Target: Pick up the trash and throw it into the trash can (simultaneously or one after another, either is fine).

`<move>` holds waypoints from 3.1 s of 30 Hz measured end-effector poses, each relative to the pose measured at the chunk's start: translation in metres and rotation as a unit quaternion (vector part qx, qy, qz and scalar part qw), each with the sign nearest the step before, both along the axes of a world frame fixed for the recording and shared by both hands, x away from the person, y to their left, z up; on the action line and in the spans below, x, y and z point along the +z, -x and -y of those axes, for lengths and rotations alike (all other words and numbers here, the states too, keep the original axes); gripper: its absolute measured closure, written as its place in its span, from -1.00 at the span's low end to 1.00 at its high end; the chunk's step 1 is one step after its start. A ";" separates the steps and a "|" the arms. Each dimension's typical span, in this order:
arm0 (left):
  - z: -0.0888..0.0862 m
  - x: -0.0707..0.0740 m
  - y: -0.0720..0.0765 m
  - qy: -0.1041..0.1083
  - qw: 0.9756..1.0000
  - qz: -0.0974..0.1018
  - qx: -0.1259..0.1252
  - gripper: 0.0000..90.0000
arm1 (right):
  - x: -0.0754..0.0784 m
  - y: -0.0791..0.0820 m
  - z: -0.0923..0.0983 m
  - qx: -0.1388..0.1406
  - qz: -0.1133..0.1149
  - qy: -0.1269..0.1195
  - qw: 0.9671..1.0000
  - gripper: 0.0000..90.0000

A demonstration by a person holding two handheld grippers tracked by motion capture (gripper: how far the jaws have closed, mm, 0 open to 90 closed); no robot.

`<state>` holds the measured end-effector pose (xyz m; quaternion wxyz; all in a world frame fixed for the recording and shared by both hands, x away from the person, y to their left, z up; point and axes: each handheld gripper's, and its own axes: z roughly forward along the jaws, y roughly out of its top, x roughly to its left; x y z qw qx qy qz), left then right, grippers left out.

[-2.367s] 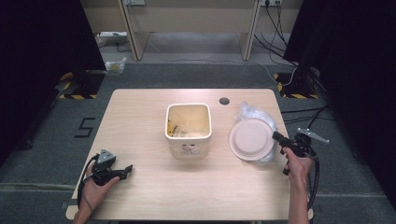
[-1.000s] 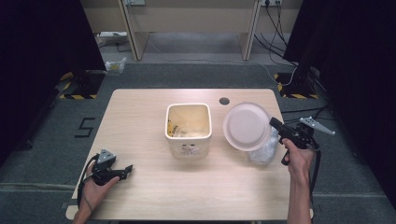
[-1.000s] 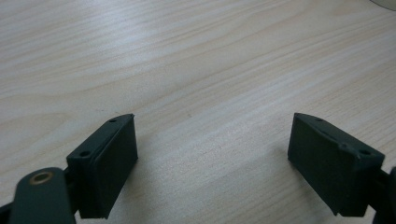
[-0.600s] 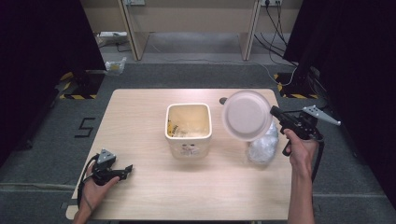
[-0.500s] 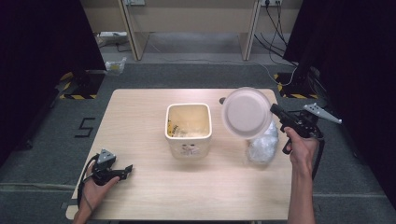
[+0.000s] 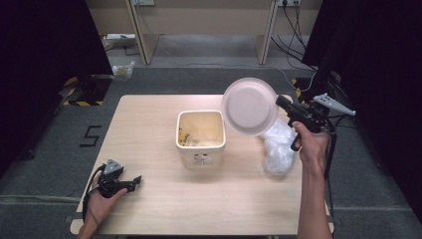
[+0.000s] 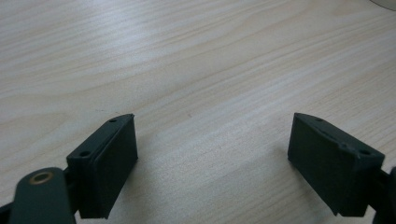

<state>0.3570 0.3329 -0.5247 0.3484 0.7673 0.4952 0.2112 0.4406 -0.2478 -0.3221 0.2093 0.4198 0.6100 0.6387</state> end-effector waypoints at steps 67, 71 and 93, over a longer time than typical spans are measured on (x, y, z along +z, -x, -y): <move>0.000 0.000 0.000 0.000 1.000 0.000 0.000 -0.67 | -0.034 -0.033 -0.098 0.068 -0.053 0.071 0.994 0.37; 0.000 0.000 0.000 0.000 1.000 0.000 0.000 -0.67 | -0.037 -0.031 -0.085 0.052 -0.057 0.078 0.994 0.25; 0.000 0.000 0.000 0.000 1.000 0.000 0.000 -0.67 | -0.065 -0.015 -0.027 -0.068 -0.088 0.150 0.982 -0.13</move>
